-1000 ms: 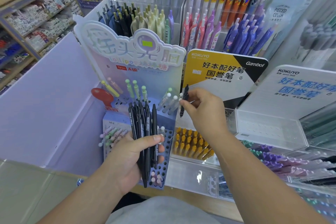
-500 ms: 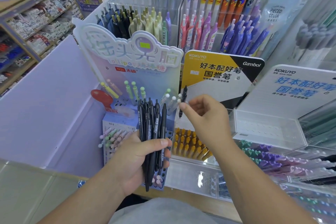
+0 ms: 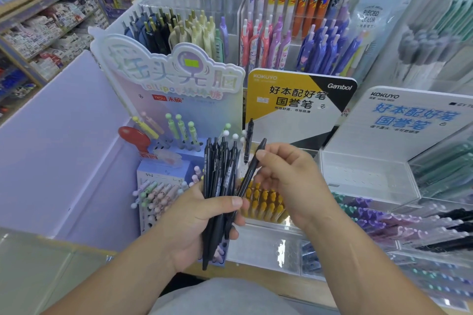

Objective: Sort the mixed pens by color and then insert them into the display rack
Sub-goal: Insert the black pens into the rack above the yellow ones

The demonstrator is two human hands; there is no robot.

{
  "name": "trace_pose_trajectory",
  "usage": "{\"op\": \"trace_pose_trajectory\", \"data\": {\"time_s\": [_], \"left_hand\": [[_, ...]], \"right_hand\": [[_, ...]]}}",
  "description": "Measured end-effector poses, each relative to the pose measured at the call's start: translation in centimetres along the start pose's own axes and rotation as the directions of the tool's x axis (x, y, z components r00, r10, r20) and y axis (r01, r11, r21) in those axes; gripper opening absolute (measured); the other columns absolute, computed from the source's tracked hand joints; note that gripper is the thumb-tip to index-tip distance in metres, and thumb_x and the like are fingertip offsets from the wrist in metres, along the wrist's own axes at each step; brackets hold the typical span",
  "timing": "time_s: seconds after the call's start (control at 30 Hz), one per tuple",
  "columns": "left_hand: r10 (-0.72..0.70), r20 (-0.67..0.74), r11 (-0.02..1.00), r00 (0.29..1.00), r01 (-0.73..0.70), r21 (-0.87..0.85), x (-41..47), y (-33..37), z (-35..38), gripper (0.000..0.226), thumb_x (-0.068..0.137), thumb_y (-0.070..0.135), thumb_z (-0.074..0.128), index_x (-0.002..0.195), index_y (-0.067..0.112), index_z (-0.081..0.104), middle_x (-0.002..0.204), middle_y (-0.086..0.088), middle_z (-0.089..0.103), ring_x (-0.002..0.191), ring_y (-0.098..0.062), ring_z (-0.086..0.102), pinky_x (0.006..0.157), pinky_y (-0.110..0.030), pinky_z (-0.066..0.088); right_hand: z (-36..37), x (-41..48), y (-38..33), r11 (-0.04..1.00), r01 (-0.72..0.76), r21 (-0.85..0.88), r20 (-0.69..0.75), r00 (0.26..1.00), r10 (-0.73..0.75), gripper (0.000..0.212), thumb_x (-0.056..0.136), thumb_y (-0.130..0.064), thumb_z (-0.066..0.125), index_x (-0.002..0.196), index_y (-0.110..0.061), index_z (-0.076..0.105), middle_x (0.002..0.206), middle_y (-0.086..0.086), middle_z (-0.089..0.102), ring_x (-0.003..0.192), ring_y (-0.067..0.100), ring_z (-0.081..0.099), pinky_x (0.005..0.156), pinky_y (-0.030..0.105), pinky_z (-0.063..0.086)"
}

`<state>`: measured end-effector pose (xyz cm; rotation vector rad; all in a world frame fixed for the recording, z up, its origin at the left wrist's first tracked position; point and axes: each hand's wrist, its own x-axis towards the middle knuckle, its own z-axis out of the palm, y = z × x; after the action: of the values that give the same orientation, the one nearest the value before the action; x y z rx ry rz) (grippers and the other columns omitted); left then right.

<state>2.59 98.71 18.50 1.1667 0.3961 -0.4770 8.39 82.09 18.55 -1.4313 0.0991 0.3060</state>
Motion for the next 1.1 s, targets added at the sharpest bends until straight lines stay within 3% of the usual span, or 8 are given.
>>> {"op": "trace_pose_trajectory", "data": {"time_s": [0.13, 0.37, 0.53, 0.63, 0.73, 0.83, 1.0, 1.1], "left_hand": [[0.017, -0.019, 0.998, 1.0, -0.018, -0.057, 0.2, 0.0, 0.1, 0.042, 0.07, 0.002, 0.074, 0.111, 0.002, 0.064, 0.091, -0.022, 0.071, 0.061, -0.023, 0.062, 0.049, -0.032, 0.052], [0.053, -0.092, 0.992, 0.994, -0.063, -0.112, 0.7, 0.3, 0.0, 0.045, 0.066, 0.003, 0.07, 0.111, 0.001, 0.064, 0.089, -0.023, 0.065, 0.057, -0.021, 0.06, 0.047, -0.03, 0.051], [0.057, -0.14, 0.997, 0.989, -0.064, -0.049, 0.9, 0.6, -0.7, 0.051, 0.064, 0.004, 0.074, 0.113, 0.0, 0.06, 0.066, -0.012, 0.06, 0.054, -0.019, 0.057, 0.046, -0.028, 0.049], [0.047, -0.138, 0.998, 0.989, -0.043, 0.035, 1.1, 0.4, -1.0, 0.045, 0.071, -0.006, 0.075, 0.112, -0.006, 0.057, 0.067, -0.013, 0.06, 0.054, -0.02, 0.058, 0.047, -0.028, 0.05], [0.044, -0.142, 0.993, 0.989, -0.027, 0.119, 1.3, 0.1, -1.0, 0.04, 0.078, -0.01, 0.072, 0.116, -0.008, 0.057, 0.072, -0.014, 0.061, 0.058, -0.021, 0.058, 0.049, -0.029, 0.05], [0.046, -0.133, 0.988, 0.99, -0.026, 0.149, 1.3, -0.1, -0.7, 0.035, 0.078, -0.011, 0.073, 0.11, -0.005, 0.059, 0.07, -0.015, 0.061, 0.056, -0.021, 0.057, 0.049, -0.03, 0.049], [0.082, -0.13, 0.987, 0.988, -0.062, 0.149, 1.4, -0.5, -0.6, 0.034, 0.075, -0.013, 0.074, 0.104, -0.002, 0.059, 0.074, -0.013, 0.068, 0.056, -0.021, 0.057, 0.05, -0.032, 0.048], [0.089, -0.145, 0.99, 0.986, -0.071, 0.121, 1.4, -0.7, -0.9, 0.036, 0.078, -0.013, 0.071, 0.11, -0.003, 0.059, 0.083, -0.015, 0.072, 0.057, -0.021, 0.059, 0.052, -0.033, 0.049]], "right_hand": [[-0.9, 0.0, -0.3, 0.995, 0.011, 0.096, -0.074, 0.997, -0.004, 0.015, 0.093, 0.0, 0.058, 0.102, -0.011, 0.063, 0.075, 0.007, 0.069, 0.061, 0.017, 0.063, 0.059, 0.028, 0.051], [-3.1, -0.1, -0.5, 0.991, 0.076, 0.109, -0.055, 0.996, -0.07, 0.021, 0.089, 0.012, 0.055, 0.09, -0.009, 0.058, 0.077, 0.016, 0.071, 0.066, 0.027, 0.069, 0.062, 0.032, 0.058], [-5.7, 0.3, -1.5, 0.969, 0.028, -0.245, 0.153, 0.988, 0.01, 0.02, 0.082, 0.012, 0.066, 0.078, -0.006, 0.06, 0.076, 0.018, 0.072, 0.069, 0.03, 0.069, 0.066, 0.034, 0.058], [-6.5, 0.5, -2.4, 0.798, 0.133, -0.588, 0.31, 0.948, 0.07, 0.017, 0.077, -0.001, 0.078, 0.073, -0.014, 0.068, 0.077, 0.01, 0.074, 0.068, 0.024, 0.068, 0.07, 0.036, 0.056], [-5.6, 0.5, -2.8, 0.579, 0.244, -0.778, 0.374, 0.92, 0.115, 0.01, 0.078, -0.02, 0.082, 0.077, -0.023, 0.072, 0.076, -0.006, 0.073, 0.069, 0.009, 0.068, 0.069, 0.031, 0.057], [-4.0, 0.3, -2.4, 0.557, 0.268, -0.786, 0.412, 0.899, 0.149, 0.008, 0.083, -0.033, 0.078, 0.09, -0.032, 0.075, 0.08, -0.013, 0.074, 0.072, 0.003, 0.067, 0.071, 0.028, 0.056], [-2.7, 0.3, -1.4, 0.563, 0.301, -0.77, 0.476, 0.858, 0.192, 0.014, 0.088, -0.033, 0.074, 0.101, -0.031, 0.077, 0.082, -0.014, 0.074, 0.071, -0.002, 0.064, 0.067, 0.017, 0.052], [-2.9, 0.5, -1.1, 0.517, 0.346, -0.783, 0.494, 0.851, 0.179, 0.015, 0.09, -0.032, 0.071, 0.104, -0.033, 0.075, 0.085, -0.014, 0.072, 0.076, 0.002, 0.063, 0.069, 0.02, 0.052]]}}
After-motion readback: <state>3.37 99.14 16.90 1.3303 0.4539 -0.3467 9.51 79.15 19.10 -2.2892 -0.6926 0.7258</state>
